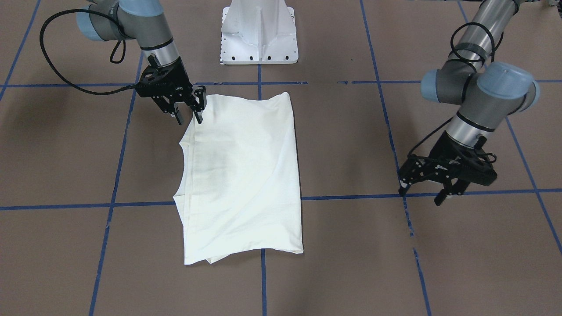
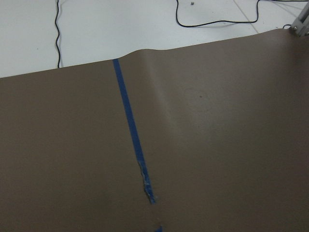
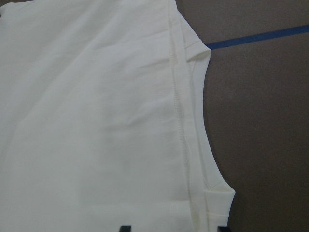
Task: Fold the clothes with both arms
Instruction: 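Release the shirt and draw back the right gripper while the left gripper lowers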
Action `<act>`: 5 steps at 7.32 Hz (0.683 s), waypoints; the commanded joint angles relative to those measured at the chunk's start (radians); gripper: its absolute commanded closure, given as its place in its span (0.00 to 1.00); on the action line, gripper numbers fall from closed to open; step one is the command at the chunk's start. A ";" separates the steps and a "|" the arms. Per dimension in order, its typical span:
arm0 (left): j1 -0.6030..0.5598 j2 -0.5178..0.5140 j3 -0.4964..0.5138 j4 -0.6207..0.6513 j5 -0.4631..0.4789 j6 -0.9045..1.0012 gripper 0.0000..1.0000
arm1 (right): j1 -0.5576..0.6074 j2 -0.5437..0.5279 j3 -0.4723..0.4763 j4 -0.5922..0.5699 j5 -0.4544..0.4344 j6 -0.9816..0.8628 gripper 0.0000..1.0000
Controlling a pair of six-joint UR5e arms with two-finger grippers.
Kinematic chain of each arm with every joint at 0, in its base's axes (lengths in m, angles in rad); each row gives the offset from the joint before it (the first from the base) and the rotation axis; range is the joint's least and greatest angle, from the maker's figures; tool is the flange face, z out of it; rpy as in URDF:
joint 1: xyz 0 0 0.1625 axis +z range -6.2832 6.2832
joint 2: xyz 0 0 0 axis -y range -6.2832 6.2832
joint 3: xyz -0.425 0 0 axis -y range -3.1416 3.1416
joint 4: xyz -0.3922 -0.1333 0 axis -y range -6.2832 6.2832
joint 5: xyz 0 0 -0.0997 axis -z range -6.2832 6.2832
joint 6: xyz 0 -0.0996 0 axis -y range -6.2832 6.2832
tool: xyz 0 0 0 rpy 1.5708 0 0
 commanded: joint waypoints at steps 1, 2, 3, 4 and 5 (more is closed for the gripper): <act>0.168 0.088 -0.201 0.005 0.046 -0.279 0.00 | 0.009 -0.103 0.035 0.195 0.034 0.006 0.00; 0.260 0.106 -0.261 0.005 0.120 -0.410 0.00 | 0.012 -0.199 0.039 0.346 0.065 0.012 0.00; 0.360 0.116 -0.295 0.005 0.203 -0.551 0.00 | 0.013 -0.264 0.079 0.362 0.059 0.024 0.00; 0.487 0.113 -0.300 0.008 0.339 -0.704 0.09 | 0.018 -0.283 0.093 0.362 0.057 0.083 0.00; 0.587 0.107 -0.299 0.031 0.424 -0.882 0.49 | 0.020 -0.283 0.096 0.361 0.056 0.099 0.00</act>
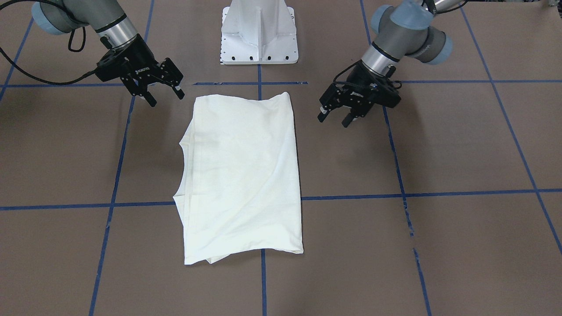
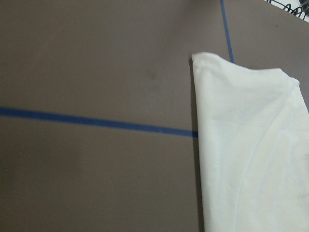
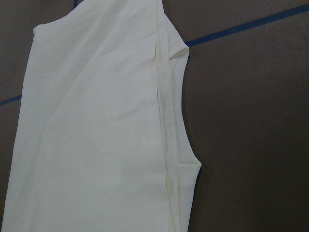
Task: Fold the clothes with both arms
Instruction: 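Move both grippers to the shirt corners nearest the robot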
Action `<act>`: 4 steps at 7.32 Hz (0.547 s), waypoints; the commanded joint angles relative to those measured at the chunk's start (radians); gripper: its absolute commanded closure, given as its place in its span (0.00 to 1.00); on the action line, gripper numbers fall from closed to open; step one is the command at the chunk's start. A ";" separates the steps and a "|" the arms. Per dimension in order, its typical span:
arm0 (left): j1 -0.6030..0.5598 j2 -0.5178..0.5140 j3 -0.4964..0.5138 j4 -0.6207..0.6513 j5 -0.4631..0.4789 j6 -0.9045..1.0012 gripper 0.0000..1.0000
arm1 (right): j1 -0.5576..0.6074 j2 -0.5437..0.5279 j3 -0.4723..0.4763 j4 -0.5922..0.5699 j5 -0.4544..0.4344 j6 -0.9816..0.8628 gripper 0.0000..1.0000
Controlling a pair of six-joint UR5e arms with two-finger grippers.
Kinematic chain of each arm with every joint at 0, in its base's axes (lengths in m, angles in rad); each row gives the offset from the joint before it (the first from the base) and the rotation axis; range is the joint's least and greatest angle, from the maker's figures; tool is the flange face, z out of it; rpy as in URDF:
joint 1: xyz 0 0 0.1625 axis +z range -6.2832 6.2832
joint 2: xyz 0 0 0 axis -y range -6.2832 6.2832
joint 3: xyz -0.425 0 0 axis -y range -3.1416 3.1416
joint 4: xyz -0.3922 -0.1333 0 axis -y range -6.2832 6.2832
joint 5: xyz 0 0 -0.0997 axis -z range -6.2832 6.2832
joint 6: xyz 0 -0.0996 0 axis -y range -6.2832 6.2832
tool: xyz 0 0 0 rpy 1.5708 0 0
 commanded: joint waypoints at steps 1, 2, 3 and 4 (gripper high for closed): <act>0.160 -0.003 -0.008 0.022 0.133 -0.255 0.49 | 0.003 -0.018 0.008 0.008 -0.001 0.032 0.00; 0.209 -0.011 0.000 0.030 0.173 -0.288 0.42 | 0.004 -0.018 0.007 0.008 -0.003 0.032 0.00; 0.237 -0.037 0.008 0.076 0.192 -0.291 0.42 | 0.004 -0.018 0.007 0.008 -0.003 0.032 0.00; 0.243 -0.082 0.009 0.129 0.193 -0.293 0.42 | 0.004 -0.016 0.007 0.008 -0.003 0.032 0.00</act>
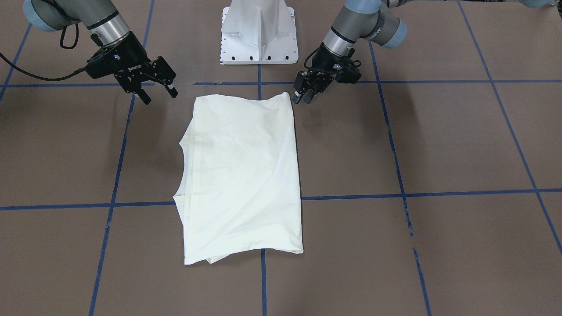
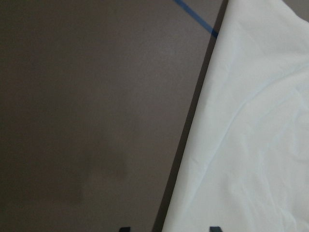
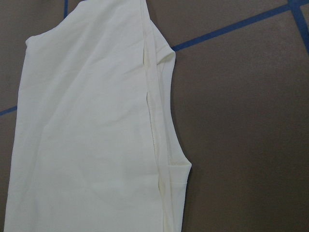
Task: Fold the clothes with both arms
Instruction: 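Move both grippers to the shirt corners nearest the robot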
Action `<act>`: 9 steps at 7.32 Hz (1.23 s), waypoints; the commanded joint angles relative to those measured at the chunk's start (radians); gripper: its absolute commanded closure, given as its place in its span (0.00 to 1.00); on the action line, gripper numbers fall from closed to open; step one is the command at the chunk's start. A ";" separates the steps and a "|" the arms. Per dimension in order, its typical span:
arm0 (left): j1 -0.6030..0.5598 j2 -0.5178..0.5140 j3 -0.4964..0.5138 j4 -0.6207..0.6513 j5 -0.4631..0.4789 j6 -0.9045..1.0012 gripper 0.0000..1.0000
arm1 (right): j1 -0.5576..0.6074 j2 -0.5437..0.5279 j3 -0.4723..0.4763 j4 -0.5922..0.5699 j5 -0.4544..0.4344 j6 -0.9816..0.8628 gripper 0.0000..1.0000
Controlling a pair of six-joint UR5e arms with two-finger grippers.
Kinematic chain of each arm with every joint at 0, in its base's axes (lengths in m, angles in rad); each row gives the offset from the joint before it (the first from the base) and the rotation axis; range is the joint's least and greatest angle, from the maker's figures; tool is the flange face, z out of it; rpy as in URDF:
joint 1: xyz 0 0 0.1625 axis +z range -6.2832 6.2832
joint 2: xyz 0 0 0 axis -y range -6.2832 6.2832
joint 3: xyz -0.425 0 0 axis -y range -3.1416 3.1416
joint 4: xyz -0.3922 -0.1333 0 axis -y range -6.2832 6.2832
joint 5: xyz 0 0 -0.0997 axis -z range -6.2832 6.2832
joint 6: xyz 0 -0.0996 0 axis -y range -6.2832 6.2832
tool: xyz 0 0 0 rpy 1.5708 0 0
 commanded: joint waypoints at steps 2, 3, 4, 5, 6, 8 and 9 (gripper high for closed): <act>0.052 -0.049 0.007 0.066 0.015 -0.010 0.42 | 0.000 0.001 -0.002 0.000 0.000 0.000 0.00; 0.061 -0.049 0.010 0.072 0.015 -0.009 0.42 | 0.000 0.002 -0.002 0.000 0.000 0.000 0.00; 0.067 -0.056 0.023 0.075 0.015 -0.007 0.42 | 0.000 0.002 -0.002 0.000 0.000 0.000 0.00; 0.067 -0.069 0.041 0.075 0.015 -0.006 0.42 | 0.003 0.002 -0.002 0.000 0.000 0.000 0.00; 0.067 -0.076 0.047 0.075 0.015 -0.006 0.42 | 0.005 0.002 -0.002 0.000 0.000 0.000 0.00; 0.067 -0.078 0.049 0.075 0.015 -0.006 0.44 | 0.005 0.002 -0.002 0.000 0.000 0.000 0.00; 0.067 -0.078 0.049 0.075 0.015 -0.009 0.54 | 0.005 0.002 -0.002 0.000 0.000 0.000 0.00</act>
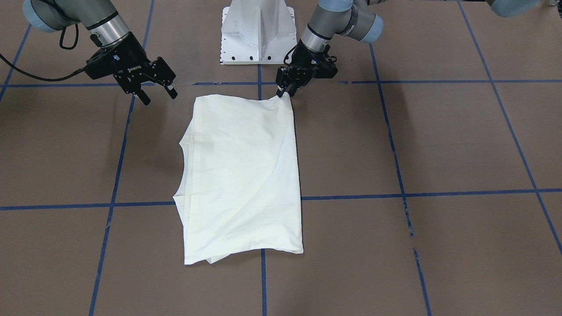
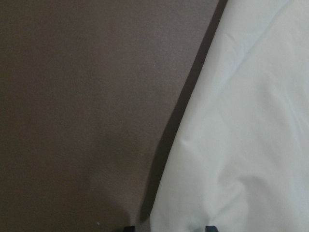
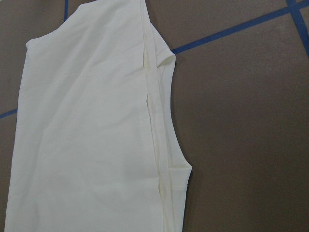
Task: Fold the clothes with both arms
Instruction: 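Move both grippers to the shirt corners nearest the robot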
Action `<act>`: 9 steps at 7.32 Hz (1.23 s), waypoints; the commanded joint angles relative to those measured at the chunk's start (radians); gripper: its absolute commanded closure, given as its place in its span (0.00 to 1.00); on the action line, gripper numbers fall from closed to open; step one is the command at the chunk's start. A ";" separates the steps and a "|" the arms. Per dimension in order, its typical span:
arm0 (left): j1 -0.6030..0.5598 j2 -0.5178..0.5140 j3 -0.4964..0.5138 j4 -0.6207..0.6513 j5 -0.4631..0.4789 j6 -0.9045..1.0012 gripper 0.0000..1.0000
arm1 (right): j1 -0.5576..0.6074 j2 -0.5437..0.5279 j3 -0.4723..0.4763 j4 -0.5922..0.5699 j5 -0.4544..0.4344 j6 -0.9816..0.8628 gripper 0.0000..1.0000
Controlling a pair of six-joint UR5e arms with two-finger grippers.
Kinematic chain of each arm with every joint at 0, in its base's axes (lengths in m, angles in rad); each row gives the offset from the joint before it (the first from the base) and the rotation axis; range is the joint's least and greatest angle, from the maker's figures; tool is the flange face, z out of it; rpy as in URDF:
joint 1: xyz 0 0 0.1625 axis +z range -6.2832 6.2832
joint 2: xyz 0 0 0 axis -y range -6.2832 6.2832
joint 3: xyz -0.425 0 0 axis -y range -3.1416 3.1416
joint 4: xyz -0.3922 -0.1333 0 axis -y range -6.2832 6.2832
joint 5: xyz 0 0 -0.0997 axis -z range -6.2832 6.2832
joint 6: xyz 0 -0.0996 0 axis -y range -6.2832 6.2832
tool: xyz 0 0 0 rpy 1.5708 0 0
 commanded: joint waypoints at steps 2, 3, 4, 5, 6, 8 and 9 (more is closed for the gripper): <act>0.000 -0.001 0.000 0.000 0.002 -0.002 0.91 | -0.001 0.000 0.000 0.000 0.000 0.000 0.00; -0.001 0.000 0.000 0.000 0.003 -0.001 1.00 | -0.001 0.002 -0.001 0.000 0.000 0.000 0.00; -0.001 -0.001 -0.004 0.000 0.003 -0.001 1.00 | -0.003 0.003 -0.005 -0.006 -0.009 0.002 0.00; -0.003 -0.001 -0.011 0.000 0.003 0.001 1.00 | -0.006 0.017 -0.003 -0.043 -0.018 0.074 0.00; -0.003 -0.001 -0.019 0.000 0.003 0.002 1.00 | -0.006 0.091 0.003 -0.166 -0.041 0.168 0.01; -0.005 -0.003 -0.023 0.000 0.003 0.002 1.00 | -0.070 0.258 0.005 -0.442 -0.131 0.349 0.02; -0.006 -0.003 -0.027 0.000 0.003 0.002 1.00 | -0.122 0.303 0.005 -0.551 -0.177 0.374 0.01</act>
